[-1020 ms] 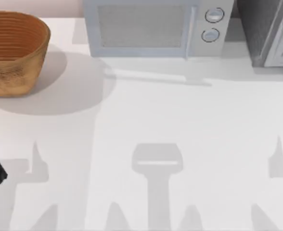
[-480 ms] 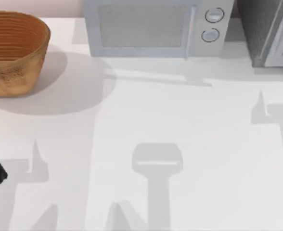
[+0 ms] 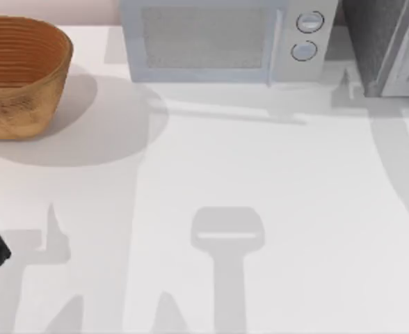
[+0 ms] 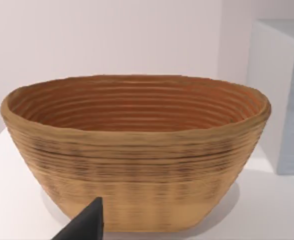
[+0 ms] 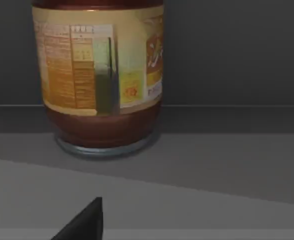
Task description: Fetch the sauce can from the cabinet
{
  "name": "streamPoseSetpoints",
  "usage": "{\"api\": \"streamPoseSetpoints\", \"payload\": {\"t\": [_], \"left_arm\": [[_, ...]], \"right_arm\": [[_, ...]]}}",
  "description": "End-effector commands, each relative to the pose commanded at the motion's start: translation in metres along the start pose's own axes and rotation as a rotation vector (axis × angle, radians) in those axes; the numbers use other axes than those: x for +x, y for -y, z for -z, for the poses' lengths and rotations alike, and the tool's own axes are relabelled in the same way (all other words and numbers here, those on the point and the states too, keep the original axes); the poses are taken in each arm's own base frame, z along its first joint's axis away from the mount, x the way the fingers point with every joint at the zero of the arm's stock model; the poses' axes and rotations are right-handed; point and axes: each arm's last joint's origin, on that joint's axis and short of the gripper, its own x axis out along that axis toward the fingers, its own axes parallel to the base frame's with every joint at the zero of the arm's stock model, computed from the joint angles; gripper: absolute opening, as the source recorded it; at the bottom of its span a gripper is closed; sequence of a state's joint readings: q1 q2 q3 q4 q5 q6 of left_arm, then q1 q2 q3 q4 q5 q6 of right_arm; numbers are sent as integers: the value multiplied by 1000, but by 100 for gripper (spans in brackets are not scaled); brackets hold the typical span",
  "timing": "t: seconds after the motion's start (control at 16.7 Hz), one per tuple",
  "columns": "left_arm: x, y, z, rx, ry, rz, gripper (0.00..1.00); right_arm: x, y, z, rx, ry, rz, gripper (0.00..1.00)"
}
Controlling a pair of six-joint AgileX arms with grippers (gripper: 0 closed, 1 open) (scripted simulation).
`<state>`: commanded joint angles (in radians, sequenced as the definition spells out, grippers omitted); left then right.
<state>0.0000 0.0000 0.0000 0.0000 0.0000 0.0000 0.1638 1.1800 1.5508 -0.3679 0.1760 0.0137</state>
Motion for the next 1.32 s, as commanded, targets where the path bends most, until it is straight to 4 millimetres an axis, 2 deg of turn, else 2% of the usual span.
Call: {"api": "streamPoseSetpoints", "payload": {"t": [0.12, 0.3, 0.72, 0.84, 1.08, 1.32], "left_arm": [[0, 0, 0, 0, 0, 0, 100], [0, 0, 0, 0, 0, 0, 100], [0, 0, 0, 0, 0, 0, 100], [0, 0, 0, 0, 0, 0, 100], [0, 0, 0, 0, 0, 0, 100], [0, 0, 0, 0, 0, 0, 100]], "right_arm": [[15, -6, -13, 1, 0, -1, 100], [28, -10, -20, 0, -5, -2, 100], [32, -14, -21, 0, -4, -10, 100], [47, -25, -22, -1, -5, -23, 100], [93, -53, -16, -3, -8, -1, 100], [102, -61, -17, 0, 4, 8, 100]]}}
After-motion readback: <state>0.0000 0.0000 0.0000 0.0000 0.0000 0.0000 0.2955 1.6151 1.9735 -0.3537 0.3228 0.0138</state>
